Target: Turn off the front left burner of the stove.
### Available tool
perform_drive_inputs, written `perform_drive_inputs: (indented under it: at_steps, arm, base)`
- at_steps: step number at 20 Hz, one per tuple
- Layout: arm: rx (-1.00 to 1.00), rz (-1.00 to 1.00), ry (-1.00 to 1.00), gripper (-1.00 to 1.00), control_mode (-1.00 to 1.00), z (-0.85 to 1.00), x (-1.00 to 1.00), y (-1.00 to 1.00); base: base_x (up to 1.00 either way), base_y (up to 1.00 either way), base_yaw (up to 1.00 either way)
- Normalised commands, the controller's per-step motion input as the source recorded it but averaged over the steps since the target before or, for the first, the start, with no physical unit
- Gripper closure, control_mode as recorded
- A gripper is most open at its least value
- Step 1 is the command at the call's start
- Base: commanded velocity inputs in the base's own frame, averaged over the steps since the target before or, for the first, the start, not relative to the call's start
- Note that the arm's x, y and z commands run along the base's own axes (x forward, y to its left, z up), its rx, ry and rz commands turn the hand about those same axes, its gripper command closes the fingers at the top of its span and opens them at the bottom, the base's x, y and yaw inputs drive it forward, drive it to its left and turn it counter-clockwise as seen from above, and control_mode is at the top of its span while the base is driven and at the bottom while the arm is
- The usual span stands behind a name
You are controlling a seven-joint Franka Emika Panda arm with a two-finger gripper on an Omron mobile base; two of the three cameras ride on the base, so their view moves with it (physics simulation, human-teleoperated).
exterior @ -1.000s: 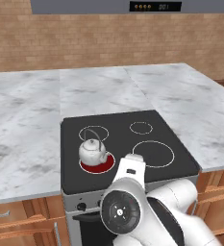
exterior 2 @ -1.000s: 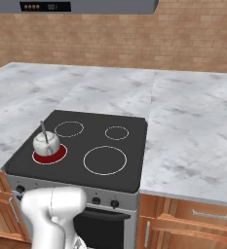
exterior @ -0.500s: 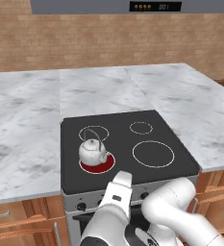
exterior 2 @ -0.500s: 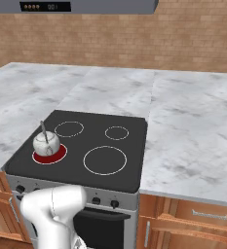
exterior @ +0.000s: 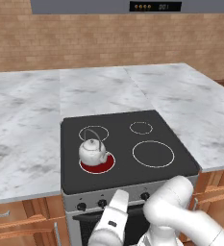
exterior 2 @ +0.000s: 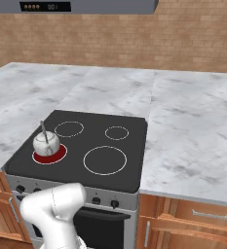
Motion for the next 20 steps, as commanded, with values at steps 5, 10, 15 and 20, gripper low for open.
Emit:
perform_drive_inputs:
  at_steps: [5,10,15,20]
  arm:
    - [0.0,0.0,-0.19,-1.0,-1.0,-0.22,0.09,0.0]
    - [0.0,0.0,-0.23,-1.0,-1.0,-0.02,0.02,0.0]
    - [0.0,0.0,-0.22,-1.0,-1.0,0.0,0.0,0.0]
    - [0.0,0.0,-0.2,-1.0,-1.0,0.0,0.0,0.0]
  base:
    - [0.0,0.0,0.0]
    - [0.0,0.0,0.0]
    - [0.0,0.0,0.0]
    - [0.0,0.0,0.0]
